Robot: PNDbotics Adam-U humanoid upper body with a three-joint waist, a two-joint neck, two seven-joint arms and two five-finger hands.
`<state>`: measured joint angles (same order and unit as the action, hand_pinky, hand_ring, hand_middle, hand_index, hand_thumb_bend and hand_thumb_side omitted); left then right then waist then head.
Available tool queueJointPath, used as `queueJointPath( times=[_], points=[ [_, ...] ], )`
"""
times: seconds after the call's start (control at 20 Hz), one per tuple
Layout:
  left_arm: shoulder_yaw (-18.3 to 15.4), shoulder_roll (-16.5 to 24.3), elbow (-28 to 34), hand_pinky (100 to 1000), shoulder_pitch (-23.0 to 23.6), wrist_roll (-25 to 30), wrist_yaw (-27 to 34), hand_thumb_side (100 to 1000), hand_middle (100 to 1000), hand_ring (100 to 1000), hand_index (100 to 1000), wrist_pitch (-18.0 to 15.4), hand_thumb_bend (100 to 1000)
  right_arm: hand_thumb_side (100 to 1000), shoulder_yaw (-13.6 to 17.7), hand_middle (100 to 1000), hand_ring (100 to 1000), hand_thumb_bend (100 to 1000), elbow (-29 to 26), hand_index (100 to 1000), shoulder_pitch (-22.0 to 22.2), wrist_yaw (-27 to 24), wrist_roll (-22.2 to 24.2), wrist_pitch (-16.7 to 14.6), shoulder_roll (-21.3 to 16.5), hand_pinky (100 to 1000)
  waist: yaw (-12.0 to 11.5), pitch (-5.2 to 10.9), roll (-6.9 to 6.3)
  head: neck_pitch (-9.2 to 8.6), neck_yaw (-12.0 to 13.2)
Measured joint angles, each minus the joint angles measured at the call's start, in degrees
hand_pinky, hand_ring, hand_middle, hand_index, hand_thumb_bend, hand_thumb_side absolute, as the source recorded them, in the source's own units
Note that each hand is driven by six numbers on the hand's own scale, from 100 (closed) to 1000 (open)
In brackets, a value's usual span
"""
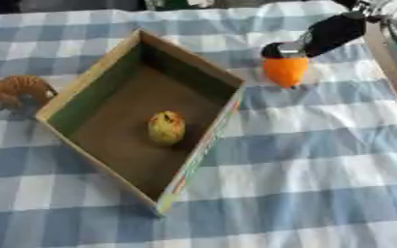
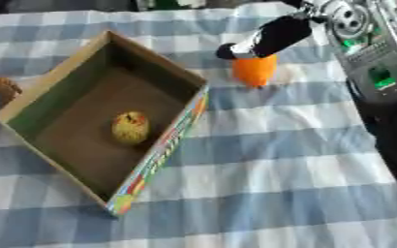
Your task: Pick up objects on the table and place them in the box.
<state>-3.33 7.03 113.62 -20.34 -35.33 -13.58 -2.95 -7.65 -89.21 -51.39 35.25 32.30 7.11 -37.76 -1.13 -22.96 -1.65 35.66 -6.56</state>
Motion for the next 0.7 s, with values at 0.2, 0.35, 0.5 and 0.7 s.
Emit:
queueJointPath(
  times=[0.2,0.35,0.5,0.7],
  points=[
    [0.0,0.0,0.0,480,0.0,0.0,0.0,897,580,614,764,0.0,100,394,0.4,832,970,621,3.9,933,0.0,2.2,0.2,-0.8,-0.4,832,0.0,0.0,0.02,-0.01,0.1],
    [0.0,0.0,0.0,480,0.0,0.0,0.0,898,580,614,764,0.0,100,381,0.6,834,973,621,6.7,935,0.0,3.0,0.6,-1.1,-0.4,834,0.0,0.0,0.05,-0.03,0.2],
    [0.0,0.0,0.0,480,0.0,0.0,0.0,898,580,614,764,0.0,100,368,0.6,832,974,626,9.4,936,-0.1,3.4,0.9,-1.4,-0.4,833,-0.1,0.0,0.09,-0.26,0.2],
    [0.0,0.0,0.0,480,0.0,0.1,0.0,898,580,614,764,0.1,100,357,0.6,829,975,631,12.6,936,-0.5,3.5,1.1,-1.4,-0.1,832,-0.2,-0.08,0.17,-0.46,0.3]
  ],
)
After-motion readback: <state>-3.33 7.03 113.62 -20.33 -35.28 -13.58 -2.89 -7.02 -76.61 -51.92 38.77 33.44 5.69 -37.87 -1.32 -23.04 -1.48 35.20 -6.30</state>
